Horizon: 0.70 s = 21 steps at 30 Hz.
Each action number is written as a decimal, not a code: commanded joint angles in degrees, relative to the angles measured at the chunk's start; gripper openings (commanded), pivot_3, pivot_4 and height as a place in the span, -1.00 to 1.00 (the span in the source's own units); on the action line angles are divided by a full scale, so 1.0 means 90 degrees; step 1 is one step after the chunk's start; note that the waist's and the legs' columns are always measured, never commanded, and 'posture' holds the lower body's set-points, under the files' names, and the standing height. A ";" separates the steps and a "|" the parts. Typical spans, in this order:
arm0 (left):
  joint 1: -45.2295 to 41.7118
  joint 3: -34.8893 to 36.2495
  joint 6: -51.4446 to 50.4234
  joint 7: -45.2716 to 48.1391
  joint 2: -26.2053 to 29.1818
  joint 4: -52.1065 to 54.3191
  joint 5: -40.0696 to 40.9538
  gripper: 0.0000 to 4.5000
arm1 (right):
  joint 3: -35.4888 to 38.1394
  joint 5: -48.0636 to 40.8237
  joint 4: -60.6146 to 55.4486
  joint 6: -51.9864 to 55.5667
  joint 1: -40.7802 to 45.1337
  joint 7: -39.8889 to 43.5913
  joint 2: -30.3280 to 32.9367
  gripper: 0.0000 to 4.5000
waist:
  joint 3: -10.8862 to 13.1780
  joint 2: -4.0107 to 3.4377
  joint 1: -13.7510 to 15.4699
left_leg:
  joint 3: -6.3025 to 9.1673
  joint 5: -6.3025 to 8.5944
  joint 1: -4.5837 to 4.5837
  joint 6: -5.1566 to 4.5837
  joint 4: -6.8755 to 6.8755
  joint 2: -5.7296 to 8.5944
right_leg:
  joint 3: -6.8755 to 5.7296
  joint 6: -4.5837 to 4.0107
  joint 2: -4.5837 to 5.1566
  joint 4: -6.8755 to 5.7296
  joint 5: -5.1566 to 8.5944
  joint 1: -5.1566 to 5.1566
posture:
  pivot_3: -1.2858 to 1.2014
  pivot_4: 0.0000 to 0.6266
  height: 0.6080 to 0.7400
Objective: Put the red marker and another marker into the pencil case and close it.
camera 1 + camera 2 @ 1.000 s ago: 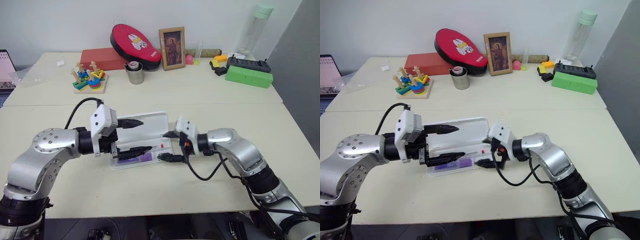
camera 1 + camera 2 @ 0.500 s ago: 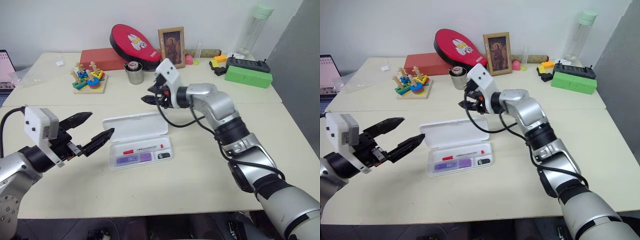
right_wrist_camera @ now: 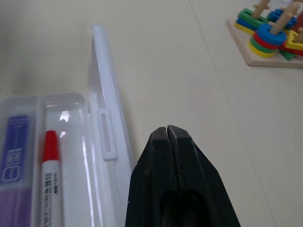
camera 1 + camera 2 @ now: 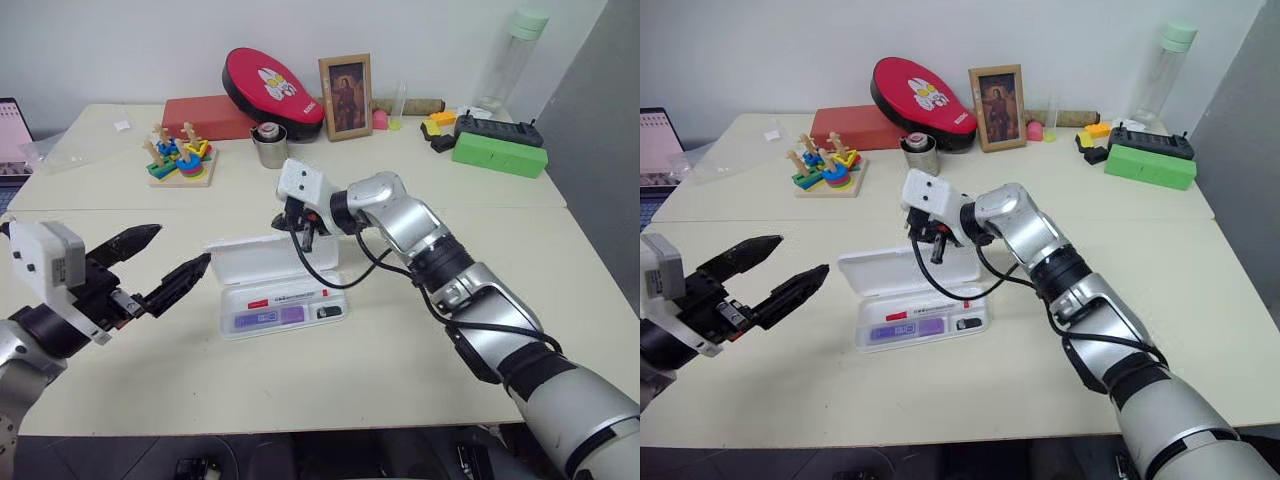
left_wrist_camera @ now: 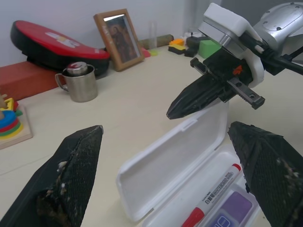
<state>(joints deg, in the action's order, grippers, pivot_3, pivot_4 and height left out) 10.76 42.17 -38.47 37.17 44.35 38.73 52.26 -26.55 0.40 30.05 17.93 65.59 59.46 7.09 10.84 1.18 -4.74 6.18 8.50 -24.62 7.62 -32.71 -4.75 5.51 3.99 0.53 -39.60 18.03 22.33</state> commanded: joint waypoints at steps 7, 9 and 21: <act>0.0619 -0.0131 -0.0108 0.1014 0.0696 0.0289 0.0213 1.00 | -0.0886 0.0384 -0.1773 0.0399 -0.1275 0.0756 0.0540 -0.99 | 0.0000 -0.0001 -0.0003 | -0.0003 0.0000 0.0008 0.0001 -0.0002 -0.0001 | 0.0004 0.0010 0.0000 -0.0006 0.0006 0.0000 | 0.03 -0.52 1.00; 0.0663 -0.0243 -0.0102 0.1130 0.0793 0.0236 0.0115 1.00 | -0.1074 0.0583 -0.1710 0.0429 -0.1493 0.0634 0.0548 -0.99 | 0.0000 0.0000 -0.0003 | -0.0003 0.0000 0.0008 0.0001 -0.0002 -0.0001 | 0.0004 0.0011 0.0000 -0.0007 0.0007 0.0000 | 0.03 -0.52 1.00; -0.0271 -0.1199 -0.0028 0.0183 0.0526 -0.0623 -0.0666 1.00 | 0.0333 -0.0203 -0.2207 0.0743 -0.2119 0.0089 0.0552 -0.92 | -0.0005 0.0004 0.0015 | -0.0011 0.0000 0.0027 0.0001 -0.0002 0.0000 | 0.0013 0.0020 0.0001 -0.0007 0.0014 -0.0013 | 0.03 -0.52 1.00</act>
<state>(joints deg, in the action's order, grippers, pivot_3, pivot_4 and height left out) 11.29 32.81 -39.56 42.91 50.54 36.08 49.00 -30.94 2.81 11.74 24.37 47.32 62.42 11.76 10.79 1.21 -4.60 6.09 8.50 -24.39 7.62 -32.73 -4.74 5.63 4.19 0.54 -39.64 18.13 22.21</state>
